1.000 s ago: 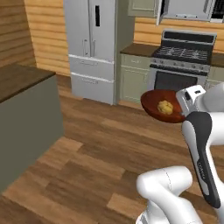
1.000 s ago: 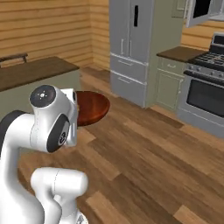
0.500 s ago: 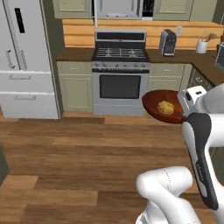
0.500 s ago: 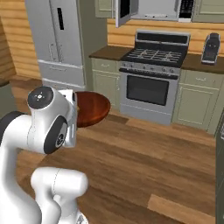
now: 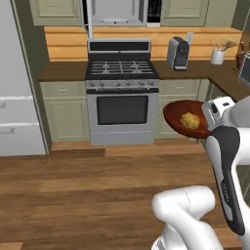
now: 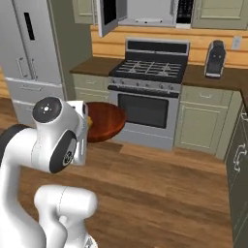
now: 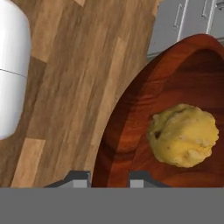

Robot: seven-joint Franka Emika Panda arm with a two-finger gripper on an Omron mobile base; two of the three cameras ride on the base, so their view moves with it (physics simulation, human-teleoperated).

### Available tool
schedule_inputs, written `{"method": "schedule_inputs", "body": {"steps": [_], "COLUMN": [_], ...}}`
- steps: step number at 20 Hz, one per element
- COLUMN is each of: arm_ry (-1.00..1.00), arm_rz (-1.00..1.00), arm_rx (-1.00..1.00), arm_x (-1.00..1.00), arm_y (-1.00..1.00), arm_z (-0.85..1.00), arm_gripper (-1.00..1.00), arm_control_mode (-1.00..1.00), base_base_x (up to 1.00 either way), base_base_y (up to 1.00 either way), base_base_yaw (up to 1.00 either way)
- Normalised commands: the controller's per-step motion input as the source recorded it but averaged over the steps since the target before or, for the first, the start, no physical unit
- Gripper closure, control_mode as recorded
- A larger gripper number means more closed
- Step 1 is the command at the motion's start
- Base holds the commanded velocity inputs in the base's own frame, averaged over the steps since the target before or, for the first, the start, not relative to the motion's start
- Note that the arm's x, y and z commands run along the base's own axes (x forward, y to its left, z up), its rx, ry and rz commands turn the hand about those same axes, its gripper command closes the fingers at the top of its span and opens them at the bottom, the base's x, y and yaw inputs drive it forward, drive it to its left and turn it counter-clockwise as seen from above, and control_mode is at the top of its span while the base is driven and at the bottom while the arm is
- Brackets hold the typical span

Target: Pick the squash from the sink and place it in the bowl. Then pick the bowl and place it in the microwave. Then close the microwave door and press the start button.

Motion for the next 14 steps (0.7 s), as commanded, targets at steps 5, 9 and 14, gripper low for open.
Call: {"method": "schedule_inputs", "body": {"steps": [5, 9, 14], "arm_ry": [0.0, 0.0, 0.0], "arm_rz": [0.0, 0.0, 0.0], "arm_rx": [0.0, 0.0, 0.0], "arm_x": [0.0, 0.0, 0.0], "arm_y": [0.0, 0.0, 0.0], "arm_z": [0.0, 0.0, 0.0], "arm_gripper": [1.0, 1.0, 1.0], "arm_control_mode": [1.0, 1.0, 1.0], "base_base_x": [1.0, 1.0, 1.0], "base_base_y": [0.34, 0.16, -0.23], "base_base_yaw": [0.0, 0.22, 0.37]}}
